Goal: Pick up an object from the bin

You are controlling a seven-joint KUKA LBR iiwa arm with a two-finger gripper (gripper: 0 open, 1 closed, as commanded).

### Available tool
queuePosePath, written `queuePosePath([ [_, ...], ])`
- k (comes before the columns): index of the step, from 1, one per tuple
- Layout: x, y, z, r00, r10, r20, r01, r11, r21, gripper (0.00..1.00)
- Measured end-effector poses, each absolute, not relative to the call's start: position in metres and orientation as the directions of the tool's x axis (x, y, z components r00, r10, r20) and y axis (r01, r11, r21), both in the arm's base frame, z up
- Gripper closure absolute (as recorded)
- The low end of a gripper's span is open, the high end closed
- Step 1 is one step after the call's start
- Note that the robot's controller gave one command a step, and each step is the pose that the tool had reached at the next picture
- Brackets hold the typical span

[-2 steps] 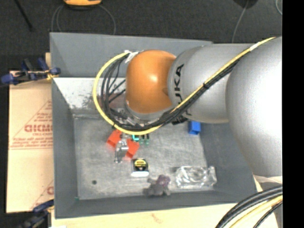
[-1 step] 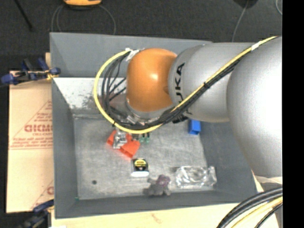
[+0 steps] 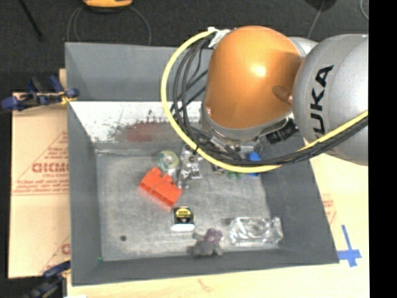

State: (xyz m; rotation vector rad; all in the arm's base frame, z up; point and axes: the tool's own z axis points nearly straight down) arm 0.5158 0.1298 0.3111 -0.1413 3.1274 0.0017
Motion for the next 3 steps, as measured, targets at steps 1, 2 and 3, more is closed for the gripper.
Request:
queuePosePath([
  [1,0.485,0.125,0.116,-0.997,-0.077,0.007,-0.077,0.997,0.0,1.0],
  [2,0.491,0.113,0.149,-0.997,-0.071,-0.006,-0.071,0.998,0.0,1.0],
  [3,0.49,0.114,0.147,-0.998,-0.069,-0.002,-0.069,0.998,0.001,0.0],
])
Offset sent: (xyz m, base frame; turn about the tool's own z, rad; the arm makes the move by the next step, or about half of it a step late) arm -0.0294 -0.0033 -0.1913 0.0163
